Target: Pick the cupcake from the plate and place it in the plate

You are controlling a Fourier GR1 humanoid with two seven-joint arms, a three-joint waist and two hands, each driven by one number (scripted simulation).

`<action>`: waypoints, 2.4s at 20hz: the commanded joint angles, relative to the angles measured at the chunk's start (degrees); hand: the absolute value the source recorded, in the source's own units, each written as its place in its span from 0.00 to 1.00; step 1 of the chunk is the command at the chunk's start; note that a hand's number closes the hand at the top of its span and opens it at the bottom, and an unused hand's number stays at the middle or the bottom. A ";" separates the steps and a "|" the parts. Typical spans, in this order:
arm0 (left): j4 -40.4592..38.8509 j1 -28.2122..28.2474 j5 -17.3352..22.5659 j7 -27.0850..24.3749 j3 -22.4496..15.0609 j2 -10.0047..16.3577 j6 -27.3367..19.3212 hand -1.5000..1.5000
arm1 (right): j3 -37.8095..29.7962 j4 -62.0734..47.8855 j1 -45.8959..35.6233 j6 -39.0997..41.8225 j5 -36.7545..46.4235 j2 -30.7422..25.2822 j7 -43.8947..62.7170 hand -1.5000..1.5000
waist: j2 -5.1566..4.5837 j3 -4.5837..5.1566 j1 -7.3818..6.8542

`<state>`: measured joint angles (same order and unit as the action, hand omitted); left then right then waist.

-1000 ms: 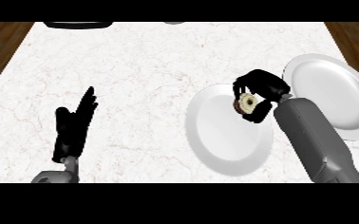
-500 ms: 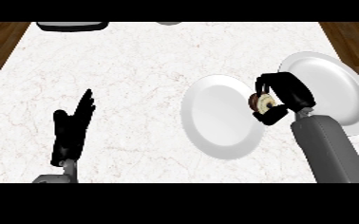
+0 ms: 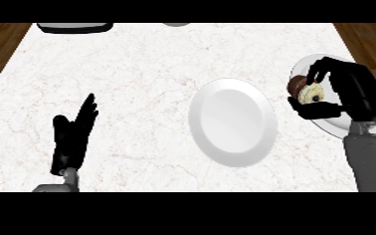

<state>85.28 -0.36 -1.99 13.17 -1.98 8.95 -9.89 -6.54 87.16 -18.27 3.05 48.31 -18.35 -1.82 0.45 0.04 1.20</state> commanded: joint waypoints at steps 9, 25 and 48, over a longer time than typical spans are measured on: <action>-1.77 -4.92 -1.29 2.70 0.73 -0.62 0.83 0.50 | -11.98 -7.66 -5.12 -1.44 -3.82 -5.88 3.03 1.00 | -0.52 -0.05 -1.47; -1.38 -4.27 -2.66 1.55 0.08 -2.38 0.81 0.50 | -12.11 -48.80 -18.40 0.36 -0.29 -15.27 -8.13 1.00 | -0.84 -0.09 -2.42; -1.66 -2.68 -2.34 -0.09 0.63 -2.66 1.88 0.50 | -32.11 -71.32 -23.37 21.60 -22.98 -24.55 -34.44 0.00 | -0.95 -0.19 -2.17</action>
<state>83.98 -2.90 -4.15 13.12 -1.02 6.78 -7.96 -34.23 18.79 -40.76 19.26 30.26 -40.26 -35.26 -0.30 -0.16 -0.71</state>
